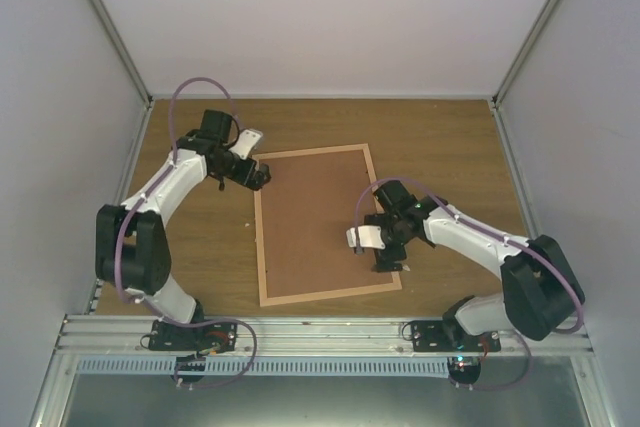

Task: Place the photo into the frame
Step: Install the photo frame at the center of the board.

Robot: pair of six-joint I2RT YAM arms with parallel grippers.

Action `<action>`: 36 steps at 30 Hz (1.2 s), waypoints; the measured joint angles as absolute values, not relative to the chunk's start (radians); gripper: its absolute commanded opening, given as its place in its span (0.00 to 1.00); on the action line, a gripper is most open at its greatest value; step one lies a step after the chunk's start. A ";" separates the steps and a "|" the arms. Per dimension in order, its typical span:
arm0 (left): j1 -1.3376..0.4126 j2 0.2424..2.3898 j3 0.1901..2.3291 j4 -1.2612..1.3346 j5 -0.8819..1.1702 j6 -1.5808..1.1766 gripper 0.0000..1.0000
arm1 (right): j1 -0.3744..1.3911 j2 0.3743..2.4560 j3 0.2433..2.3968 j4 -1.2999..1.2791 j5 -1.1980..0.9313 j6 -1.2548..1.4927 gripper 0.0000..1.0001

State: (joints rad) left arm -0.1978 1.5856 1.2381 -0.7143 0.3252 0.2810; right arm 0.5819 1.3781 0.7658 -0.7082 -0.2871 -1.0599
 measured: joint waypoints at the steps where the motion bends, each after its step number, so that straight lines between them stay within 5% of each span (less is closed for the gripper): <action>1: -0.181 1.603 1.242 -0.709 0.313 0.261 0.99 | 0.588 1.381 0.781 -0.709 -0.290 -1.049 1.00; 36: -0.169 1.874 1.275 -0.684 0.051 -0.081 0.99 | 0.633 1.465 0.764 -0.627 -0.343 -0.925 1.00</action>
